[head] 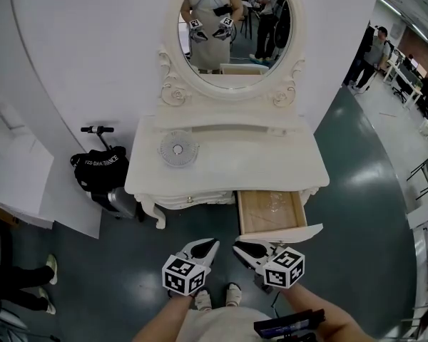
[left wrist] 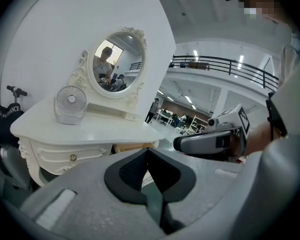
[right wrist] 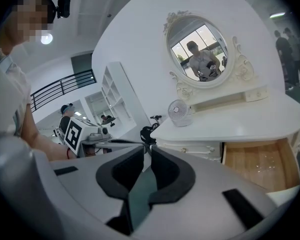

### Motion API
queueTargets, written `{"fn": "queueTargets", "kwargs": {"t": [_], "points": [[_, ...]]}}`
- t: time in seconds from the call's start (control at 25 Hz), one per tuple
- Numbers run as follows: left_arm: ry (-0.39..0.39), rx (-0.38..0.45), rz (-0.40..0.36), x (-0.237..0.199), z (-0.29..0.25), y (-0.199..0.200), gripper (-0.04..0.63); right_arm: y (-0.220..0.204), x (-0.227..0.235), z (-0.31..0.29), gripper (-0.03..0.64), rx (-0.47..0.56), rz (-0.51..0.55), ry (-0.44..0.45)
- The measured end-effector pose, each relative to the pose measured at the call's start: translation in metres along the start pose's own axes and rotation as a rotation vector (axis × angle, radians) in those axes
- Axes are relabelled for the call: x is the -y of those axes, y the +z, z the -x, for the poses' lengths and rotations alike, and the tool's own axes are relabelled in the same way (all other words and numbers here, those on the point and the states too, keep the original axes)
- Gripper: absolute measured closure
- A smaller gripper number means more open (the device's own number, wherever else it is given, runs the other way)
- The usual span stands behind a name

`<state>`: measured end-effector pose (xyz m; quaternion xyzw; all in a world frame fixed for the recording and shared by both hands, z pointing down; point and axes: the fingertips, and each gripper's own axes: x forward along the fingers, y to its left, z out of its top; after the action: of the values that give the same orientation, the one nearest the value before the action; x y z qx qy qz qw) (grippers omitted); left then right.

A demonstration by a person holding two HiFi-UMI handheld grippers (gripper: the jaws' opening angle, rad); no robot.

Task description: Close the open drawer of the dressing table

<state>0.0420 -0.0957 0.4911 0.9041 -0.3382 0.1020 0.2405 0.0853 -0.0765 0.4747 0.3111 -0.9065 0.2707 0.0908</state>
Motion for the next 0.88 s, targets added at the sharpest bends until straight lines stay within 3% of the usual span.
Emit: {"fn": "queueTargets", "kwargs": {"t": [0.88], "points": [[-0.011,0.005,0.014,0.006,0.010,-0.002,0.586,0.003,-0.010,-0.004,0.600,-0.014,0.013,0.006]]}}
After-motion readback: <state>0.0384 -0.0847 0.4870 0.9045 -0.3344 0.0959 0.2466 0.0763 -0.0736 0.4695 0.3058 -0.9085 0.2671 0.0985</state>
